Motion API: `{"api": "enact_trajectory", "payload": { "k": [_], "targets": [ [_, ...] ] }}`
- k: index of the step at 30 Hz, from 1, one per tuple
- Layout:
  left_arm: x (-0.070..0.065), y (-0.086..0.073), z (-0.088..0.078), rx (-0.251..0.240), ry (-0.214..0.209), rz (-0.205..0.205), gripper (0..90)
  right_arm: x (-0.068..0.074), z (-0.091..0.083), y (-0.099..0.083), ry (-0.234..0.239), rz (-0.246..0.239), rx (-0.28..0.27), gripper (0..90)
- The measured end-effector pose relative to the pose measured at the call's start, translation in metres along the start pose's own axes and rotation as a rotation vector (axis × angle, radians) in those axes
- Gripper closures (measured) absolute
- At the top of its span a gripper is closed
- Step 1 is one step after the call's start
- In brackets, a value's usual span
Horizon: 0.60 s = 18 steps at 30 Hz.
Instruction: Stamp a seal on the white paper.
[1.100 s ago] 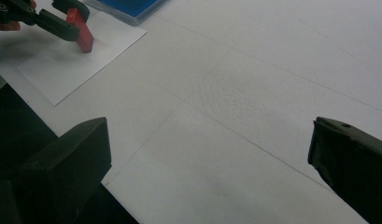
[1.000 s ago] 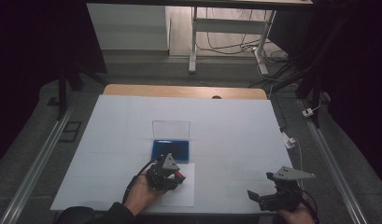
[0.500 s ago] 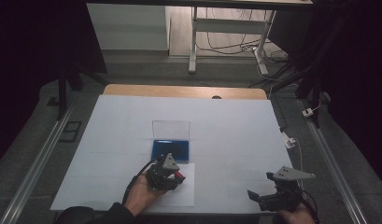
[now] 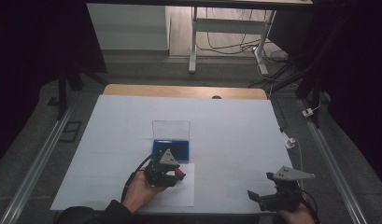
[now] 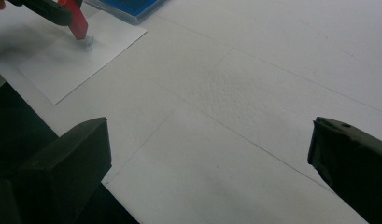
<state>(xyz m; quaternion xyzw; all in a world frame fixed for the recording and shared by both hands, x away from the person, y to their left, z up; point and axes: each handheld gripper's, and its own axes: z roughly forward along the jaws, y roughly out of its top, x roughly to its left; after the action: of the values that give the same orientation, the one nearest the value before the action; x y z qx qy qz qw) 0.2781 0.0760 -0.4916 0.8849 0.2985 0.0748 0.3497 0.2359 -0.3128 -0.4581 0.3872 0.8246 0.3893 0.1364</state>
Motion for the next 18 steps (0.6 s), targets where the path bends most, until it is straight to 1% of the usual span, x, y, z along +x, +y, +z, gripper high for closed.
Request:
{"api": "enact_trajectory", "payload": {
  "k": [4,6,11,18],
  "targets": [
    [0.005,0.001,-0.006,-0.026,-0.004,-0.014,57.9,0.000,0.000,0.000,0.000,-0.001,0.000,0.0],
    [0.008,0.001,-0.009,-0.035,0.001,-0.022,57.9,0.000,0.000,0.000,0.000,-0.001,0.000,0.0],
    [0.013,0.001,-0.013,-0.042,0.010,-0.034,57.9,0.000,0.000,0.000,0.000,-0.003,0.000,0.0],
    [0.017,0.002,-0.018,-0.049,0.025,-0.039,57.9,0.000,0.000,0.000,0.000,-0.005,0.000,0.0]
  ]
}}
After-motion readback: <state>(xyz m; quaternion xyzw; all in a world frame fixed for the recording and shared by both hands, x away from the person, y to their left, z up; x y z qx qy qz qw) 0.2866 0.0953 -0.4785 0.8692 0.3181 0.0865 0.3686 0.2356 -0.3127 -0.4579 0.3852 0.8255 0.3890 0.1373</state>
